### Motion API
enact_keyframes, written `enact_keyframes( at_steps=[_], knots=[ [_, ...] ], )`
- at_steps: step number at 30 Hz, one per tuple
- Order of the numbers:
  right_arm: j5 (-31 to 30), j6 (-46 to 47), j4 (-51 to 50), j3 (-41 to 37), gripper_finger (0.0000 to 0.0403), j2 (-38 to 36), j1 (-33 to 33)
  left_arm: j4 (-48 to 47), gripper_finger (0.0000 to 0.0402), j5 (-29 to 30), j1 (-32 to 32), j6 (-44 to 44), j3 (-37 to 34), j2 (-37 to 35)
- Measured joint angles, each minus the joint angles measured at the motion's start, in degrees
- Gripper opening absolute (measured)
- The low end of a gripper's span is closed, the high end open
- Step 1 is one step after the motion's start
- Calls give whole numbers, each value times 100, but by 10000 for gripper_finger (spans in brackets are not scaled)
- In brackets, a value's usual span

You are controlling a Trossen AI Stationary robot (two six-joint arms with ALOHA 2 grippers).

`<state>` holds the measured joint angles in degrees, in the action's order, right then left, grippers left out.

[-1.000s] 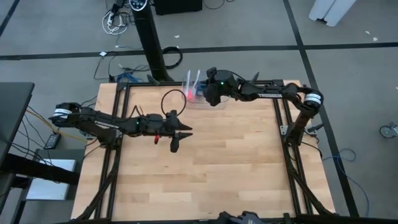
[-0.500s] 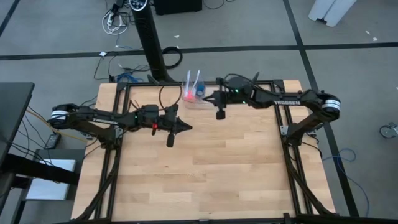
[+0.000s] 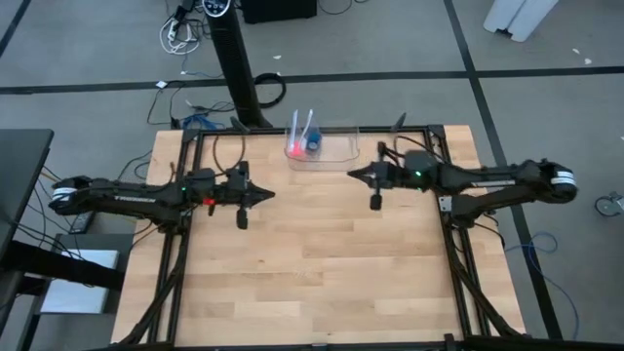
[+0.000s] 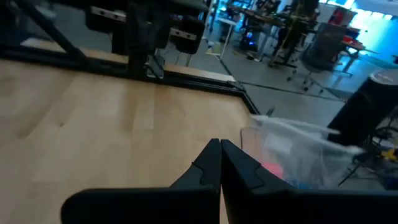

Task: Roll bandage
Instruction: Return to Home Position

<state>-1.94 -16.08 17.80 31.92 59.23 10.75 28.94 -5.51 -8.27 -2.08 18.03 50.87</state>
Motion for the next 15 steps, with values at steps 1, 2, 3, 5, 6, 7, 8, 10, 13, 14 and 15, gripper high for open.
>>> enact_keyframes(
  at_steps=[1, 2, 3, 5, 6, 7, 8, 10, 13, 14, 15],
  knots=[
    [-147, 109, 22, -162, 1, -194, -82, -25, 3, 50, 0, -38, -125, -199],
    [-281, 235, 18, -328, 1, -400, -159, -55, 3, 108, 0, -93, -236, -383],
    [-416, 375, 26, -506, 1, -624, -236, -40, 3, 146, 0, -111, -310, -541],
    [-587, 616, 36, -835, 0, -1038, -368, -131, 3, 262, 2, -142, -494, -909],
    [-659, 699, 68, -992, 0, -1251, -433, -247, 3, 320, 2, -157, -576, -1067],
    [-735, 753, 90, -1166, 0, -1492, -490, -357, 3, 389, 2, -175, -629, -1206],
    [-806, 814, 144, -1333, 0, -1705, -541, -522, 3, 481, 2, -240, -682, -1375],
    [-890, 948, 349, -1664, 0, -2113, -618, -1000, 3, 641, 4, -285, -760, -1714],
    [-894, 1073, 390, -2133, 0, -2774, -688, -1224, 2, 792, 13, -375, -912, -2152],
    [-876, 1132, 396, -2280, 0, -2987, -693, -1253, 2, 796, 13, -384, -975, -2315],
    [-819, 1204, 383, -2413, 0, -3225, -696, -1234, 2, 803, 13, -392, -1021, -2469]
  ],
)
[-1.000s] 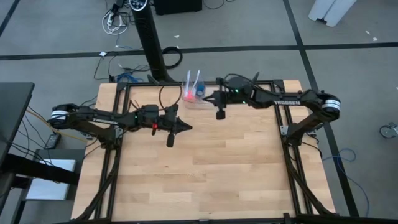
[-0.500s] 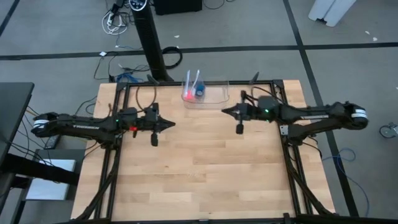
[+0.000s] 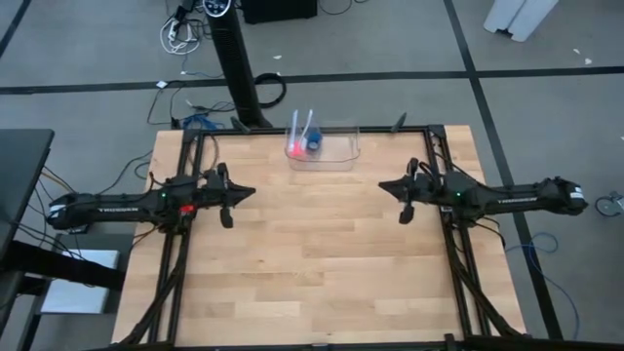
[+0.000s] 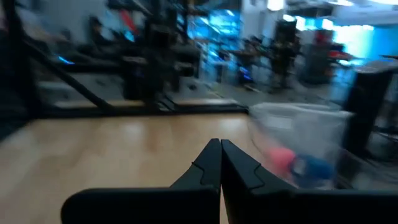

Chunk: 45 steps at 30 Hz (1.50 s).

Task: Roll bandage
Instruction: Return to Home Position

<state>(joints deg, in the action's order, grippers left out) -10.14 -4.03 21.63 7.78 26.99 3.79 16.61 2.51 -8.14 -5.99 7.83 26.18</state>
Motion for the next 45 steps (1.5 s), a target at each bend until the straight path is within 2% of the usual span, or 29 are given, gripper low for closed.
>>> enact_keyframes(
  at_steps=[5, 9, 13, 18, 22, 25, 28, 30, 41, 45],
  knots=[
    [904, 372, 6, -444, 0, -1041, -1, 27, 3, -86, 0, -119, -378, -769],
    [971, 425, -666, -510, 0, -1834, 8, 34, 4, -96, 2, -309, -707, -1299],
    [802, 429, -1601, -509, 0, -2713, 103, -521, 5, -110, 2, -322, -731, -1728],
    [650, 530, -2099, -415, 0, -2690, 291, -1232, 6, -71, 4, -213, -731, -2268],
    [503, 465, -2081, -456, 0, -2676, 449, -1575, 6, 92, 0, -120, -734, -2594],
    [329, 439, -1972, -722, 0, -2669, 653, -1562, 7, 231, -11, 113, -734, -2621],
    [663, 602, -1974, -721, 0, -2433, 801, -1564, 7, 253, -11, 175, -734, -2614],
    [659, 618, -2021, -722, 0, -2350, 823, -1567, 7, 257, -11, 144, -734, -2586],
    [-339, 374, -1858, -725, 20, -2283, 835, -1583, 7, 277, -11, 130, -736, -2582],
    [-371, -289, -1850, -727, 24, -2247, 837, -1588, 7, 277, -11, 129, -736, -2582]
  ],
)
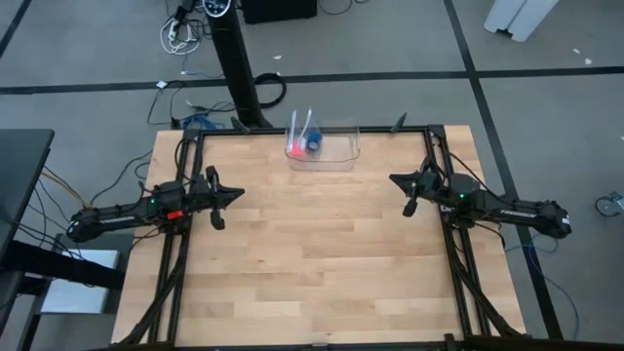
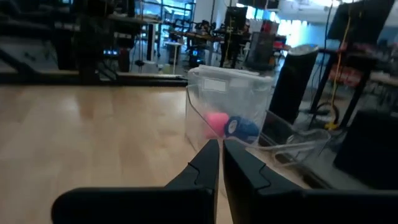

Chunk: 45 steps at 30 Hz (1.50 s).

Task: Roll bandage
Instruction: Return to Home Position

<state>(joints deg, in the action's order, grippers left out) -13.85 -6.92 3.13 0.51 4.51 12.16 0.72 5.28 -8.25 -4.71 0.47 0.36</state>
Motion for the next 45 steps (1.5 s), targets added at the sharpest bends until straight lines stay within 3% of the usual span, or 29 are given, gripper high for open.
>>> enact_keyframes(
  at_steps=[15, 45],
  knots=[
    [2, -220, 7, -4, 23, 0, 0, 856, 7, 39, 0, -5, -2, 0],
    [2, -225, 18, -13, 24, 0, 0, 877, 7, 9, 0, -5, -4, 0]
  ],
)
